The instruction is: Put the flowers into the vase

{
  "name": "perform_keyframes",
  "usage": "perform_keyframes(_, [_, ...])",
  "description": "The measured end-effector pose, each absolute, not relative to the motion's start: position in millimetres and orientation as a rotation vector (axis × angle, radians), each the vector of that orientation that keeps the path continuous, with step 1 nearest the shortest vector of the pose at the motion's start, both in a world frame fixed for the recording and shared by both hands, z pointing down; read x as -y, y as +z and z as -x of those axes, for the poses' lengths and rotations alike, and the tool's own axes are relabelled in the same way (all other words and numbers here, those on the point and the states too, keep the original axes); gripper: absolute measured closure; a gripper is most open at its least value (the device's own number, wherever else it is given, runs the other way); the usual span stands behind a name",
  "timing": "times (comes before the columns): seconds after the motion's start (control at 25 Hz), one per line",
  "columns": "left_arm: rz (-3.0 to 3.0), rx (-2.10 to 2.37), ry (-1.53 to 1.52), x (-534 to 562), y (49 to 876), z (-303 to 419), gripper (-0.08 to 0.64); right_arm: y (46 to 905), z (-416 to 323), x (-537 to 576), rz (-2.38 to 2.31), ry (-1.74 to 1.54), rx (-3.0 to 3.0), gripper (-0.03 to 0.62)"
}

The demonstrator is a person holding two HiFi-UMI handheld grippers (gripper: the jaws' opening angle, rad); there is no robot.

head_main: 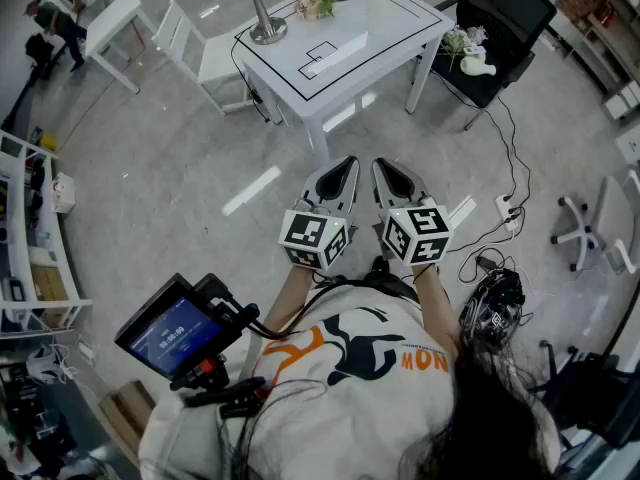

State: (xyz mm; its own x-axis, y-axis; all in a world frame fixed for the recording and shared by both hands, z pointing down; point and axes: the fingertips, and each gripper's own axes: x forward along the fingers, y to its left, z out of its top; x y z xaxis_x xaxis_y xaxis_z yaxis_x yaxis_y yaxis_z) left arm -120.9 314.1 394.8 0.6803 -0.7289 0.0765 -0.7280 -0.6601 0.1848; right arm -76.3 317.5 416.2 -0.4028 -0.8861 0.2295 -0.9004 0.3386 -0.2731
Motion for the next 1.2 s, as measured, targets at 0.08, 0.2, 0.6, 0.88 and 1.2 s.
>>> perform_keyframes(0.08, [-2.698,1.175,-0.012,-313,395,119,0.549,416,75,-316,-1.698,0.553,2.535,0.566])
perform_keyframes(0.2, [-2.704,1.171,-0.018,-310,394,118,0.549,416,74,-313,-1.7,0.546,2.535,0.566])
perform_keyframes(0.6, [-2.697,1.168,-0.005,-306,396,104,0.549,415,58,-308,-1.722,0.506,2.513,0.566])
perform_keyframes(0.88, [-2.693,1.164,0.004,-295,397,86,0.549,414,39,-299,-1.727,0.521,2.512,0.566])
perform_keyframes(1.2, [-2.693,1.164,0.02,-260,406,40,0.549,424,-4,-264,-1.711,0.552,2.524,0.566])
